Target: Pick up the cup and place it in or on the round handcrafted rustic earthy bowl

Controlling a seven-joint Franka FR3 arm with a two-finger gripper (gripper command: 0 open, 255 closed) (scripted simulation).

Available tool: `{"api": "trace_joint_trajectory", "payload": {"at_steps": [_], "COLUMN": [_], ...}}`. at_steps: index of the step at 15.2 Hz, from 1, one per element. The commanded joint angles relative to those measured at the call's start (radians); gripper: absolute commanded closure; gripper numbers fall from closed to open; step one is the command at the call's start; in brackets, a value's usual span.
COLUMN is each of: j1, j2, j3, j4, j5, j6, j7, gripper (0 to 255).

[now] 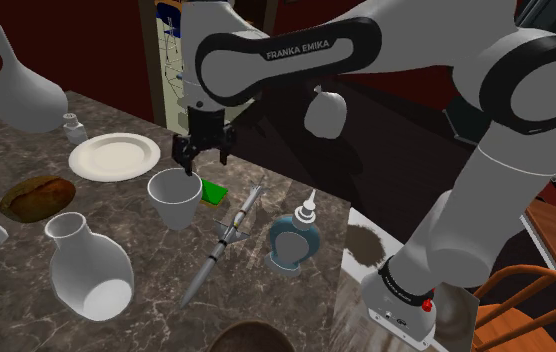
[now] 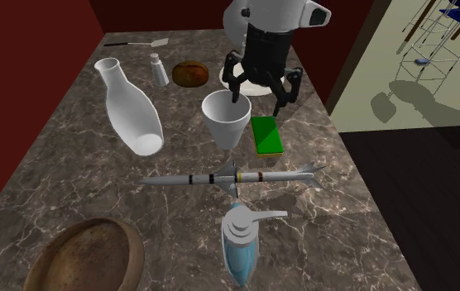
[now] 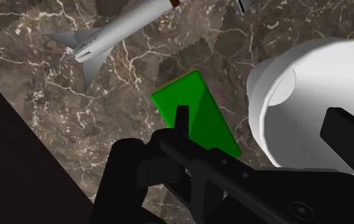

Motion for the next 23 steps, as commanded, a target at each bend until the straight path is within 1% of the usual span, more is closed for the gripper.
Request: {"api": "trace_joint_trajectory", "payload": {"at_steps": [1, 9, 17, 18, 23], "j1": [0.021, 0.027, 0.027, 0.027, 0.027], "j2": [0.079, 0.107, 0.107, 0.107, 0.107], "j3": [0.004, 0.001, 0.001, 0.001, 0.001], "j4": [0.075, 0.007, 0.007, 0.007, 0.007], "j5": [-0.035, -0.043, -0.043, -0.043, -0.043], "j6": [0.001, 0.096, 0.096, 0.096, 0.096], "j7": [0.039, 0.044, 0.044, 0.044, 0.044], "gripper": [0, 0, 0, 255, 255]}}
